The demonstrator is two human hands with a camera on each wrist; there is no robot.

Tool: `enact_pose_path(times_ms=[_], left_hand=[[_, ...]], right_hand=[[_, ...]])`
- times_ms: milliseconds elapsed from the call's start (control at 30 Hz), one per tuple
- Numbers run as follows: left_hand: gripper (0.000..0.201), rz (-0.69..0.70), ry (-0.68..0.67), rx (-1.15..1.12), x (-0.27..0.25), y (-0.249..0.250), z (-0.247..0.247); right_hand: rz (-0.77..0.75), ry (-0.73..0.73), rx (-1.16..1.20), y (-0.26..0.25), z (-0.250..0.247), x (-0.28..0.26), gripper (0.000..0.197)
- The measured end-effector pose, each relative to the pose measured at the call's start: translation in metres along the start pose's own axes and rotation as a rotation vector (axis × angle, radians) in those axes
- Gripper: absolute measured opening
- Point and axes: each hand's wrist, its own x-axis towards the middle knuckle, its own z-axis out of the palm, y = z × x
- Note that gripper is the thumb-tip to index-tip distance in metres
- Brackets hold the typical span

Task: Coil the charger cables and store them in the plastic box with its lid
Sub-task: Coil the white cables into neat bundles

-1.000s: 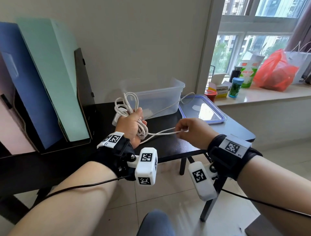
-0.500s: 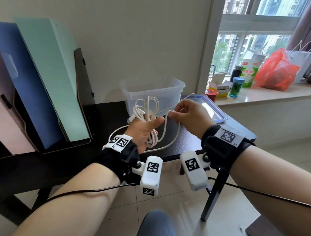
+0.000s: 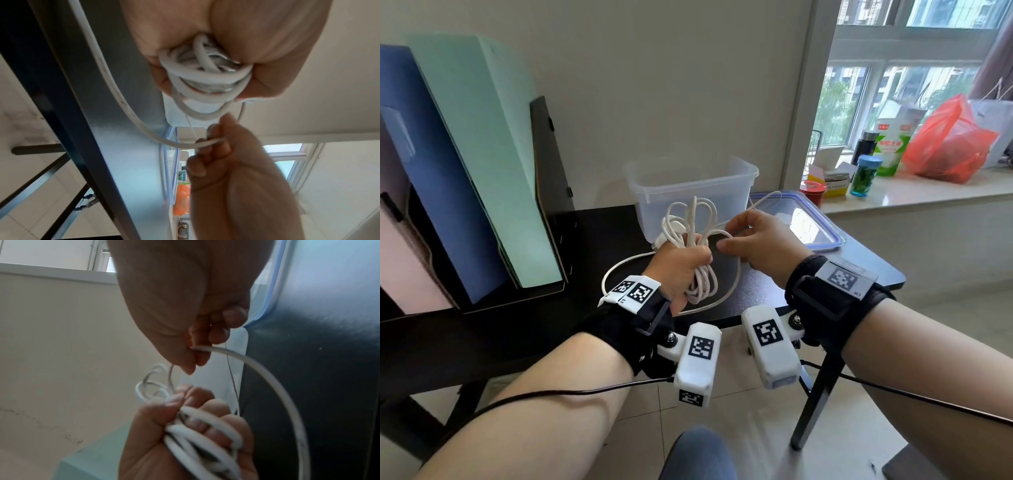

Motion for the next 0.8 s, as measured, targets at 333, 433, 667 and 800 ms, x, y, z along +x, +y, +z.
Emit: enact_pose_path(times_ms=[333,433,667,800], left_hand=[[0.019,-0.057,-0.002,-0.113,0.005,0.005,-0.010],[0.027,-0.064,-0.025,-0.032,0.005,0.004,-0.012],[0.026,-0.127,-0.203,-0.077,-0.001,0.002,-0.008],[0.023,-0.142,-0.206,-0.031,-0.004,0.000,-0.006]], right_hand=[[0.005,-0.022,0.184,0.009,0.002,-0.008,0.015],[-0.028,0.054,0.252,0.006,-0.001,-0.003,0.013],[-0.081,0.137,0.263,-0.001,0.006,0.001,0.018],[-0.077,0.145,0.279,-0.003,0.008,0.002,0.020]])
